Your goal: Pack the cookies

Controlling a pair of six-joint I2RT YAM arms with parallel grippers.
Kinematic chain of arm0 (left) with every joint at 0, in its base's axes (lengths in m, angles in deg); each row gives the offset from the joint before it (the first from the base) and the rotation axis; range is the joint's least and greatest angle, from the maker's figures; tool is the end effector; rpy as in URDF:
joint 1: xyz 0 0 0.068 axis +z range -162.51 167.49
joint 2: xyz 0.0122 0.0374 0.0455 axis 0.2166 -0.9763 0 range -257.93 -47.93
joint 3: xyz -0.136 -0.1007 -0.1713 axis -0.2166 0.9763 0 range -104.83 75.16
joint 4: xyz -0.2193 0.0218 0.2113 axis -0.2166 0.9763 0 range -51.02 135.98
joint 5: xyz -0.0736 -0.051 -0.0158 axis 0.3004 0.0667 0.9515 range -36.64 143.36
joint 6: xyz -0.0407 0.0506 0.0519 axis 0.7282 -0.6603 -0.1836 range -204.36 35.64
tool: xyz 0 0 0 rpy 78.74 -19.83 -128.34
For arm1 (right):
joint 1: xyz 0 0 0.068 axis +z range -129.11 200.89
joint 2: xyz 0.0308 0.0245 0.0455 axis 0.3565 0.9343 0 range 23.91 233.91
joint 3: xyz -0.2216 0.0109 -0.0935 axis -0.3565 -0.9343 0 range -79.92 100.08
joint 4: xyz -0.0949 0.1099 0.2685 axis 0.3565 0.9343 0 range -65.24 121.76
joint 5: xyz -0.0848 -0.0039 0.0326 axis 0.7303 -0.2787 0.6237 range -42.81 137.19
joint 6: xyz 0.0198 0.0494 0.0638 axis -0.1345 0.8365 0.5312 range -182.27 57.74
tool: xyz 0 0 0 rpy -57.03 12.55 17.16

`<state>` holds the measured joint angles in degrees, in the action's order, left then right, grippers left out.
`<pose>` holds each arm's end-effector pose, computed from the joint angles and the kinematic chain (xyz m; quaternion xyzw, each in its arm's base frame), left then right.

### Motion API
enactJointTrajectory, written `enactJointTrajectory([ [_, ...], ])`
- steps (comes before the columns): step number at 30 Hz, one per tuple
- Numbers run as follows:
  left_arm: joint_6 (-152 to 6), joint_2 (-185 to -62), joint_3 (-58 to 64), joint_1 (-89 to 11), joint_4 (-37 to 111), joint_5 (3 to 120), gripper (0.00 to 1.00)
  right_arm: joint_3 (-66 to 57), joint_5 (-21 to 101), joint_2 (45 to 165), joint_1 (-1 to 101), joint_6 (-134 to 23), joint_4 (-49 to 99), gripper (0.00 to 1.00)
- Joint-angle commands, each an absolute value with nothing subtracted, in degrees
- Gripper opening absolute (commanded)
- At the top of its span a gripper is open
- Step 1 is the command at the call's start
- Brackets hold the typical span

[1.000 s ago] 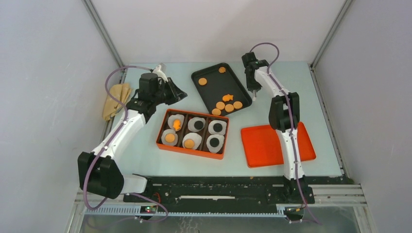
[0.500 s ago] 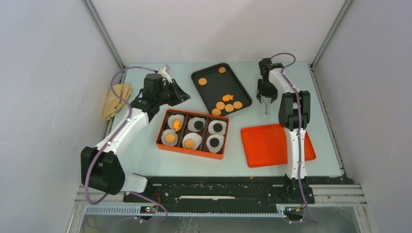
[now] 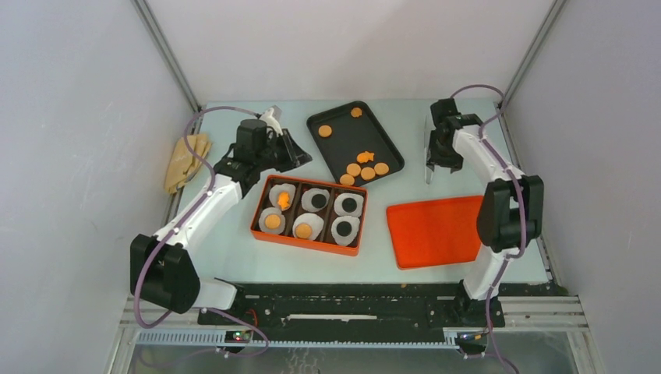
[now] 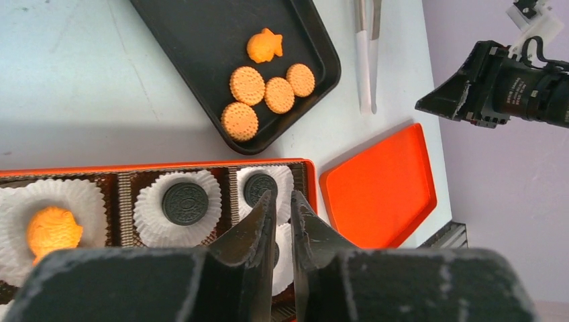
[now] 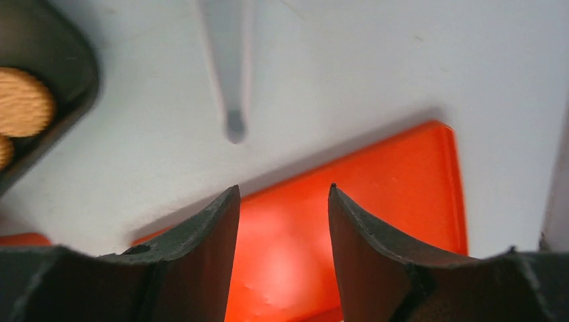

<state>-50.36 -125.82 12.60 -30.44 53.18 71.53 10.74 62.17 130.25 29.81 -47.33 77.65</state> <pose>0.3668 -0.1426 0.2496 -0.0405 0.8558 -0.3404 0.3874 0.4319 0.0489 0.1798 0.0753 0.9716 -0.0872 0.2069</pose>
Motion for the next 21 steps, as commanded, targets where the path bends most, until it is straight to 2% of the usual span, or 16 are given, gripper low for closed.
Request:
enactJointTrajectory([
  [1,-51.4,-126.6,12.1,-32.7,49.9,73.0,0.18,4.2,68.5,129.2,24.5,-44.7,77.9,0.59],
  [7,-51.2,-127.6,11.5,-34.4,49.1,74.3,0.18,-1.5,68.9,132.9,19.5,-42.4,78.5,0.6],
  [15,-51.1,-125.8,14.4,-34.7,47.5,74.8,0.17,-1.4,69.9,134.4,11.3,-41.8,78.7,0.6],
  [21,-50.8,-126.2,15.6,-34.7,47.0,75.5,0.17,-1.7,69.8,132.7,11.0,-41.5,79.3,0.58],
])
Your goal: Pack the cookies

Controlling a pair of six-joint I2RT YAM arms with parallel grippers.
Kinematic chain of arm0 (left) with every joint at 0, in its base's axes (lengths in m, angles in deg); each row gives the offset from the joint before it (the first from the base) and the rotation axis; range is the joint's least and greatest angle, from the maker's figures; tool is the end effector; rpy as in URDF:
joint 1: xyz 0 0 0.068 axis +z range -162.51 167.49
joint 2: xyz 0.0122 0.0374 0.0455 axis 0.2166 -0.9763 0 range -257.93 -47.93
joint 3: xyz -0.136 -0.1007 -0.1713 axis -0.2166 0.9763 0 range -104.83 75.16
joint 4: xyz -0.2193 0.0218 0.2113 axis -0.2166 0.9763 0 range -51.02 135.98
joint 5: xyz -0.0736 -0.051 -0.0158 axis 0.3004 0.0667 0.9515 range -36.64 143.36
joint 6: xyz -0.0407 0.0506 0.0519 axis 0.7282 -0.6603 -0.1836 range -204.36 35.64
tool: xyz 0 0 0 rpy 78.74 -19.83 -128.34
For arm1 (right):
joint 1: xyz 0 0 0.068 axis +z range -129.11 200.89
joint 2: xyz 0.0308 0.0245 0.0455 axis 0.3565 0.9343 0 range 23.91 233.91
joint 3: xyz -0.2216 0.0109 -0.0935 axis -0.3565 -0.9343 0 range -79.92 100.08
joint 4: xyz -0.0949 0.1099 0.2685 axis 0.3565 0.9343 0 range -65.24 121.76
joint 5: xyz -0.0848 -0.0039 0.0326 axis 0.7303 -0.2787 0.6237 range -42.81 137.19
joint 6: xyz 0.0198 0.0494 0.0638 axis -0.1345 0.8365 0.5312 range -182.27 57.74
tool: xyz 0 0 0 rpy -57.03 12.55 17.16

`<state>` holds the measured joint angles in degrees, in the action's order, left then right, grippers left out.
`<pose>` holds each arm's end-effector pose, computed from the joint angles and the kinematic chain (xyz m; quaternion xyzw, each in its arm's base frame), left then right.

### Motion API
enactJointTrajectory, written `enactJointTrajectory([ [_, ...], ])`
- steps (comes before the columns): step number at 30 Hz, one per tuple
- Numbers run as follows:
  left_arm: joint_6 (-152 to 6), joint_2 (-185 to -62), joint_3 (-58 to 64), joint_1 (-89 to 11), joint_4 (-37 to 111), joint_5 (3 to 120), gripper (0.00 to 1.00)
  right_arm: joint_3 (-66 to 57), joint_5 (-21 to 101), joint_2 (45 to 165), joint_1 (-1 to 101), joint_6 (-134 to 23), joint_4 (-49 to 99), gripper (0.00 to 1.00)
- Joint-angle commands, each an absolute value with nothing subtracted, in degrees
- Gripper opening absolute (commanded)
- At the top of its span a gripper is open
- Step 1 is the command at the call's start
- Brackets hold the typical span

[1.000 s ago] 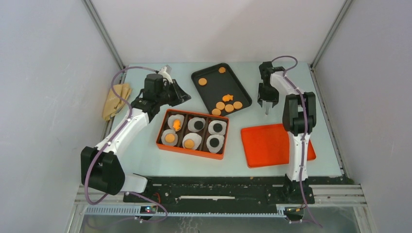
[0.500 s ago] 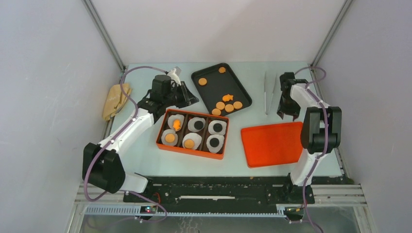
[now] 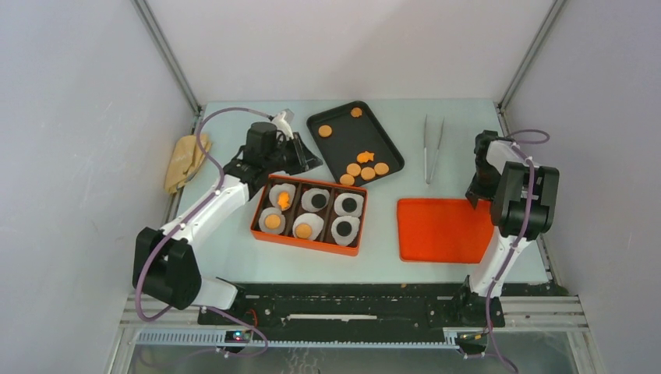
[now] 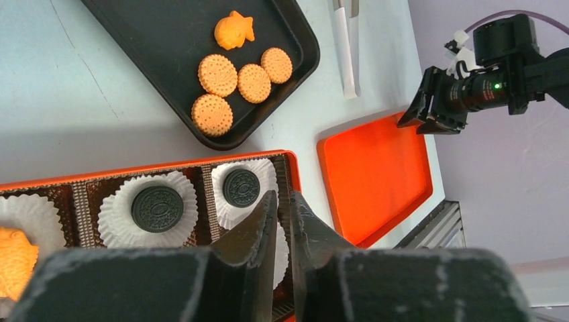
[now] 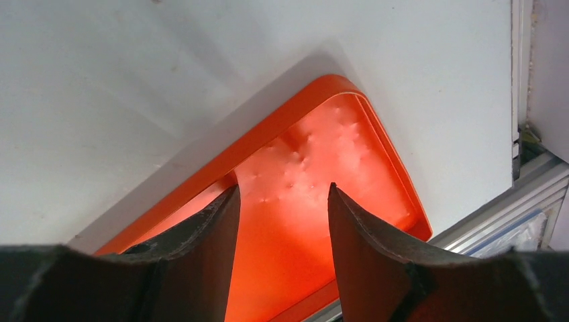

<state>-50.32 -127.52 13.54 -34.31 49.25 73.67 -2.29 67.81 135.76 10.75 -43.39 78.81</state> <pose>0.3612 -0.1717 0.2405 -0.0001 0.8496 -0.3703 0.3756 0.3743 -0.0929 0.0715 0.2490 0.9517 -0.1773 0.0285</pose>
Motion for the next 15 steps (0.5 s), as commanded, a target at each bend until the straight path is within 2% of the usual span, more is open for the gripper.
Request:
enactJointTrajectory([
  [1,-50.7,-126.2,15.8,-34.7,46.6,75.7,0.17,-1.7,70.2,132.0,11.4,-41.4,79.5,0.58],
  [10,-49.5,-125.6,19.0,-35.3,43.9,76.8,0.16,-3.0,75.2,125.4,10.4,-38.0,82.5,0.58],
  [15,-49.5,-125.1,19.6,-36.3,43.8,76.9,0.16,-4.3,78.4,125.6,8.0,-36.2,83.4,0.59],
])
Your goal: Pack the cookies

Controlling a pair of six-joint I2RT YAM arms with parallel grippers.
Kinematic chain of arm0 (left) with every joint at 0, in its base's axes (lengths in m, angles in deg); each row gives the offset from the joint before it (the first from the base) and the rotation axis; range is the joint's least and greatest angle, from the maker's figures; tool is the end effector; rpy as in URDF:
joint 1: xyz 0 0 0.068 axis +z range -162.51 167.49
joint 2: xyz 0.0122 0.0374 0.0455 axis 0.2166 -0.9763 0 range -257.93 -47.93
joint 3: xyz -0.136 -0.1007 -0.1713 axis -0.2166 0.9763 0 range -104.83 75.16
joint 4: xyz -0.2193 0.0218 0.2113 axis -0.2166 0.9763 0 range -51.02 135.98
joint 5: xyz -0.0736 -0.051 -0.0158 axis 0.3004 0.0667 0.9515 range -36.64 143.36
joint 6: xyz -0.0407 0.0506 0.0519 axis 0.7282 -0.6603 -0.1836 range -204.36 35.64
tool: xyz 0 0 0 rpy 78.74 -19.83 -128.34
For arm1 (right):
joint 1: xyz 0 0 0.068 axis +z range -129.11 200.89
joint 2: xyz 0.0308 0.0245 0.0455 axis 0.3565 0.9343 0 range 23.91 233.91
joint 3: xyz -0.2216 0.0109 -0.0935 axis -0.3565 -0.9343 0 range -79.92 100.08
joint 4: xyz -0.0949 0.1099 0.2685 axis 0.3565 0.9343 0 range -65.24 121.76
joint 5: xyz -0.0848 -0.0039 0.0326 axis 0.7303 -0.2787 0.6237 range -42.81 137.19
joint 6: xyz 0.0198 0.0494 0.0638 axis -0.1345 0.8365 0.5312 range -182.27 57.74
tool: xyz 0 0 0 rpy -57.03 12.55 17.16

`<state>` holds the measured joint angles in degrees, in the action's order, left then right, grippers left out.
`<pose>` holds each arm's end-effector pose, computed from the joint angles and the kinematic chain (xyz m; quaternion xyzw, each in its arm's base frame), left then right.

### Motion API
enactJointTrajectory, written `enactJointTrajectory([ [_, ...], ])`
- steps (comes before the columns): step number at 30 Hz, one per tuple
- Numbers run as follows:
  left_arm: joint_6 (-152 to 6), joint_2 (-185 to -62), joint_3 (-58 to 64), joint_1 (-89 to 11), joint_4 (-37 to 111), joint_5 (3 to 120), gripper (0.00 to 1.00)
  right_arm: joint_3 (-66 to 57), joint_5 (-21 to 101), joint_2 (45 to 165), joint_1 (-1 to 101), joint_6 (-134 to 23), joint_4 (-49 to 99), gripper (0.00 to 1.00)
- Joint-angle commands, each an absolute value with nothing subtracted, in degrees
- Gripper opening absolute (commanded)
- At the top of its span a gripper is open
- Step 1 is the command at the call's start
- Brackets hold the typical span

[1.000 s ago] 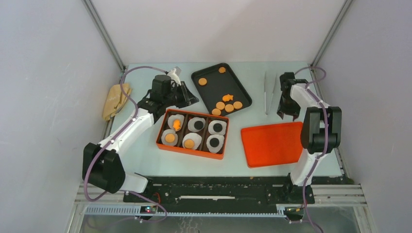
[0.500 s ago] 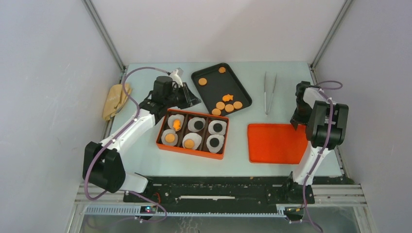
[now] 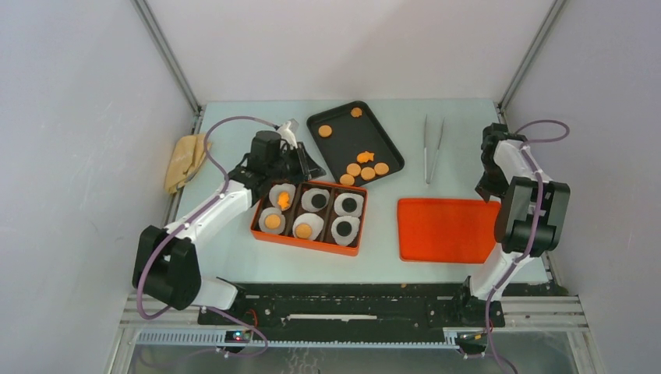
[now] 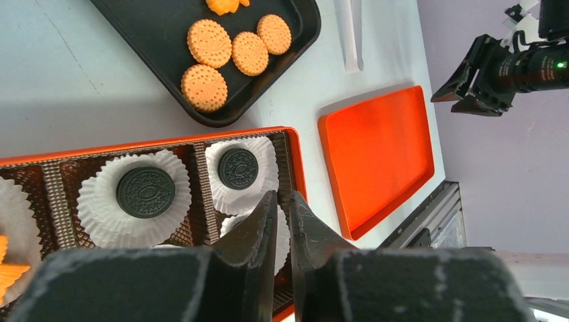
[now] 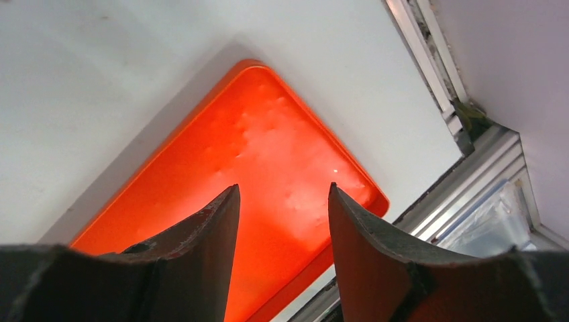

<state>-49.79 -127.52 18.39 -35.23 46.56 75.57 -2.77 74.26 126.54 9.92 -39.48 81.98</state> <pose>0.3509 -0.1768 0.2114 0.0073 0.8568 -0.3805 0.3479 0.3637 -0.1041 0.1300 0.2959 0.9241 -0.2260 0.0856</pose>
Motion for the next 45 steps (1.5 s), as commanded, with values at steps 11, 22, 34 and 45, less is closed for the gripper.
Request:
enactJointTrajectory([
  [11,-49.1,-123.5,20.1,-37.1,44.5,76.7,0.16,-5.3,70.3,133.9,0.9,-38.9,80.6,0.6],
  [22,-49.5,-122.7,19.8,-37.1,45.9,76.0,0.16,-3.4,61.8,138.5,3.3,-42.3,78.4,0.36],
  [34,-49.7,-123.5,19.4,-37.1,46.8,74.6,0.16,11.5,57.4,145.8,21.3,-43.5,82.9,0.35],
  [45,-49.8,-123.7,19.0,-37.1,47.6,73.2,0.15,30.0,50.7,152.6,31.3,-45.3,87.5,0.36],
])
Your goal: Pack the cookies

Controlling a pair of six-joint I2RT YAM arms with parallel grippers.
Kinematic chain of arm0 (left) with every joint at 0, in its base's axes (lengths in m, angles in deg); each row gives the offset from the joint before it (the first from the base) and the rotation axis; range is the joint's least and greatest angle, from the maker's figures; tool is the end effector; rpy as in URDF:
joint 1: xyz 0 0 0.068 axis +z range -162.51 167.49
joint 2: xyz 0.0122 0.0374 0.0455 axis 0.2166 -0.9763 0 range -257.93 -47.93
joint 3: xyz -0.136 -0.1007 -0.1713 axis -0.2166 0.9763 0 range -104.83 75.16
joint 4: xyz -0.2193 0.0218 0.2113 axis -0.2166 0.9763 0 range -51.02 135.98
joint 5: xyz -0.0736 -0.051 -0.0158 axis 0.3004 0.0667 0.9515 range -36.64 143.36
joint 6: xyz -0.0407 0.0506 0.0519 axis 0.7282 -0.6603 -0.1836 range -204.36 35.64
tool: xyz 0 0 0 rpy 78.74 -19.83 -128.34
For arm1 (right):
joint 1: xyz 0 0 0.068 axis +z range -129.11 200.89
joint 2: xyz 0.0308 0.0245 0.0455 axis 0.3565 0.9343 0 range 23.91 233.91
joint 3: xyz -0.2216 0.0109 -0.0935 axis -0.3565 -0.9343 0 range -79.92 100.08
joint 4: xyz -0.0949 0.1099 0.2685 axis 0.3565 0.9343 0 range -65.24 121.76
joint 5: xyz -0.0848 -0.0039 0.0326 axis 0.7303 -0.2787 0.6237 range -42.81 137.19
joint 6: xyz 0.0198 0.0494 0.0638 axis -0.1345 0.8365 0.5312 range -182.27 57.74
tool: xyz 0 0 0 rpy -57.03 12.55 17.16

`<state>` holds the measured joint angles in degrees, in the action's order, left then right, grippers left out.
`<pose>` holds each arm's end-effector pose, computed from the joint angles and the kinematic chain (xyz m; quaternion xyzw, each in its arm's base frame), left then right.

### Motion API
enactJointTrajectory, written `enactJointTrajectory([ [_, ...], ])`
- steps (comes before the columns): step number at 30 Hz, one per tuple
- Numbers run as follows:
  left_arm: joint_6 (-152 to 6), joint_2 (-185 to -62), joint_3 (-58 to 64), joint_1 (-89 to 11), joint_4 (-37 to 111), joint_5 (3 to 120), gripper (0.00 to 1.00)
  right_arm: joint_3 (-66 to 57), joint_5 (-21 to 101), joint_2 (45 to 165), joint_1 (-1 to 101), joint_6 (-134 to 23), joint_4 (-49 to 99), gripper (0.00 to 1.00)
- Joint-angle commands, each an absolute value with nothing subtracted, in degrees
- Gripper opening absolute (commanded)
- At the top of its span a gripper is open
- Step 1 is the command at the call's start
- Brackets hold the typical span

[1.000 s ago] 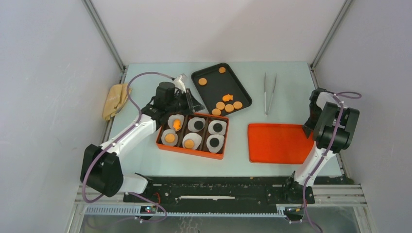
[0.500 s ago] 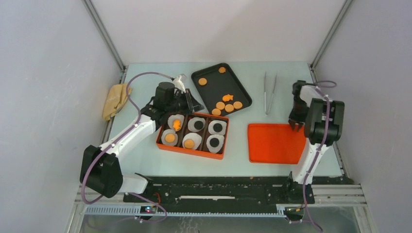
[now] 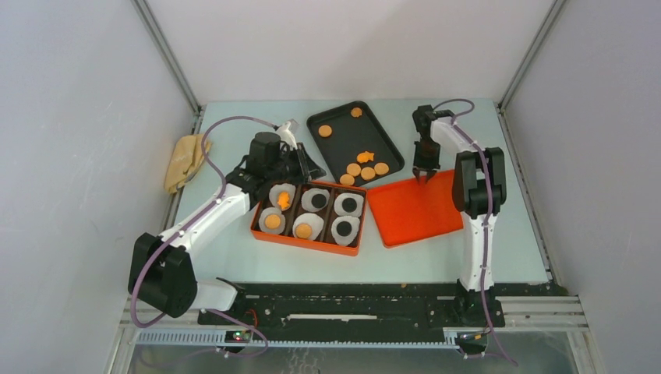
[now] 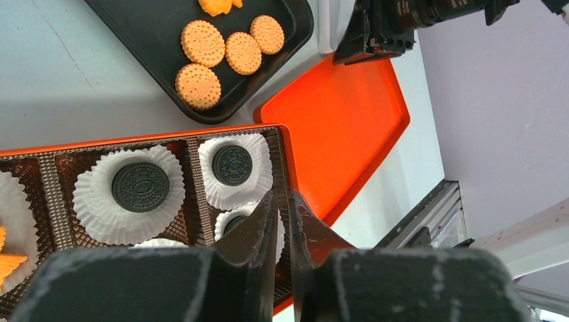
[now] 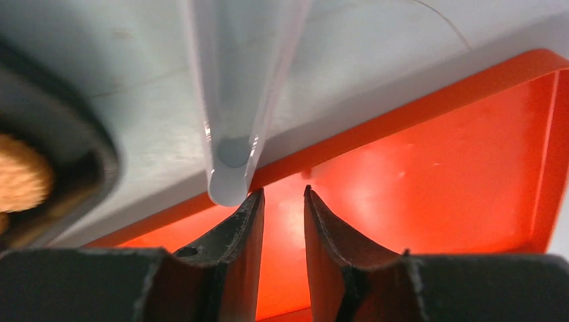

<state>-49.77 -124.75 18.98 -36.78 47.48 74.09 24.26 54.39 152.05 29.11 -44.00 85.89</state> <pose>0.3405 -0.1818 0.2226 0.0145 0.8529 -0.3799 0.3578 0.4621 0.0576 0.0860 0.0899 0.9930 -0.0513 0.0560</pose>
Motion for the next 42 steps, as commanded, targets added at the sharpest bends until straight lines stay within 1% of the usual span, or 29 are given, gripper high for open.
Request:
enactJointTrajectory([
  [1,-49.8,-123.7,19.0,-37.1,47.5,73.0,0.15,30.1,51.4,152.1,31.9,-45.6,87.5,0.36],
  [4,-49.6,-123.4,19.0,-37.1,47.6,72.7,0.15,25.6,54.1,145.9,33.0,-44.7,84.8,0.37],
  [6,-49.6,-123.3,18.9,-37.1,47.6,72.4,0.15,19.9,54.3,141.3,32.7,-42.7,82.7,0.4],
  [7,-49.5,-123.3,18.8,-37.2,47.6,72.4,0.16,16.8,53.8,137.2,32.6,-42.1,80.7,0.44],
  [10,-49.6,-123.6,18.4,-37.4,47.6,72.4,0.15,7.5,51.3,130.0,32.4,-42.6,78.7,0.48],
  [13,-49.6,-124.3,18.2,-37.7,47.3,72.4,0.16,0.0,50.0,125.7,33.4,-43.3,78.3,0.49],
  [15,-49.6,-124.6,18.1,-37.9,47.0,72.6,0.15,-2.0,52.7,124.6,34.0,-42.8,77.6,0.49],
  [17,-49.5,-124.8,17.7,-38.1,46.9,72.8,0.15,-0.5,56.2,125.6,34.2,-43.1,77.5,0.51],
  [20,-49.6,-124.3,17.4,-38.4,47.2,72.6,0.15,6.6,58.7,130.8,33.9,-43.4,79.6,0.52],
  [21,-49.8,-124.1,17.3,-38.4,47.5,72.3,0.15,10.7,59.7,133.1,33.8,-43.5,80.8,0.52],
  [25,-50.5,-122.5,17.4,-38.5,49.0,70.8,0.16,22.4,66.3,141.5,33.4,-44.4,86.1,0.53],
  [28,-51.1,-122.0,17.6,-38.5,49.8,69.9,0.16,26.3,70.2,146.4,31.5,-43.8,88.8,0.56],
  [32,-51.2,-122.2,17.7,-38.5,49.9,69.9,0.16,23.7,69.1,147.4,25.6,-41.9,87.2,0.56],
  [37,-51.3,-123.2,17.1,-38.5,49.6,70.4,0.16,16.6,67.5,143.2,18.8,-42.1,83.5,0.57],
  [42,-50.8,-124.4,17.0,-38.4,48.7,71.2,0.16,15.0,66.4,143.8,15.2,-43.2,83.0,0.57],
])
